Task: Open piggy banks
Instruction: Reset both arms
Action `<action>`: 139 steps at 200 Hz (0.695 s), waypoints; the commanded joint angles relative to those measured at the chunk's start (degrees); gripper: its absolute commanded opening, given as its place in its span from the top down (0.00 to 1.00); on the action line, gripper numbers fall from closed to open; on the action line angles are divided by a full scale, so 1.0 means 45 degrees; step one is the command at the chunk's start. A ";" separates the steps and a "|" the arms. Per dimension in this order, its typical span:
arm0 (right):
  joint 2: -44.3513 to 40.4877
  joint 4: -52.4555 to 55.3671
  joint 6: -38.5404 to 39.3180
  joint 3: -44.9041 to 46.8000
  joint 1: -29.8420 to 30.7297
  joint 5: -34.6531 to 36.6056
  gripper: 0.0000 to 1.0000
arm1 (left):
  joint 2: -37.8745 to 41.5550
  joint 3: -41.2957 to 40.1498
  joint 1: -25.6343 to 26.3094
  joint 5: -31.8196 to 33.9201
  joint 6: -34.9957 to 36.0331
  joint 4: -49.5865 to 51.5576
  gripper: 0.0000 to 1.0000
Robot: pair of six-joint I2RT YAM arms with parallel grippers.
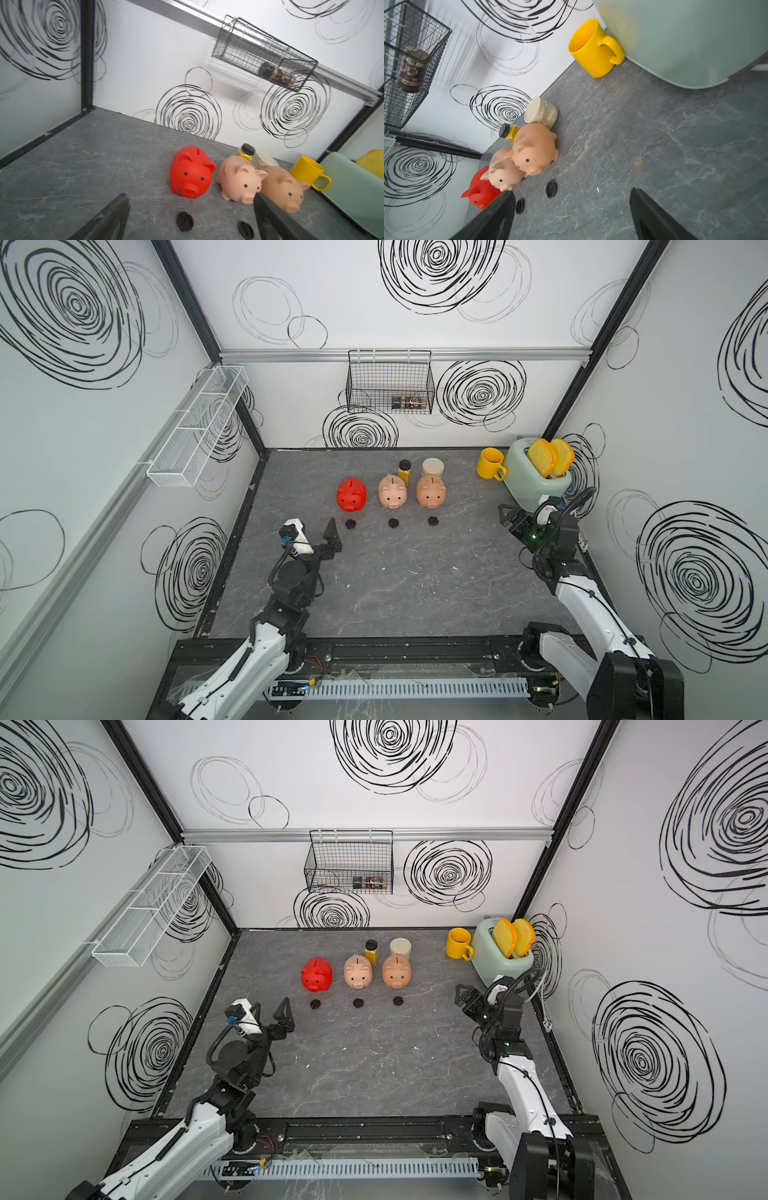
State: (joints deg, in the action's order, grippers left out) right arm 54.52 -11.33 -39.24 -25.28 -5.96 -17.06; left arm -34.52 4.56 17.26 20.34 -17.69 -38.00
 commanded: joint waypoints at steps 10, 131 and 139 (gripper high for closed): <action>-0.0119 -0.2134 0.0402 0.0980 -0.0463 0.0274 0.08 | -0.0404 -0.0154 -0.1042 -0.0470 0.1243 -0.2375 0.04; 0.1941 -0.5026 0.5860 0.1679 -0.0446 0.2861 0.03 | -0.7448 -0.0149 -0.2194 -0.0833 0.4246 -0.7661 0.04; 0.2139 -0.5797 0.6185 0.2060 -0.0409 0.2649 0.03 | -0.7738 -0.0026 -0.2223 -0.0999 0.4221 -0.7815 0.04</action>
State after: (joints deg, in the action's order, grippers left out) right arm 62.24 -27.00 -18.15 -20.23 -7.99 -7.05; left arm -65.23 1.91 8.43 18.28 -1.32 -62.78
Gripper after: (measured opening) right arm 0.975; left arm 0.959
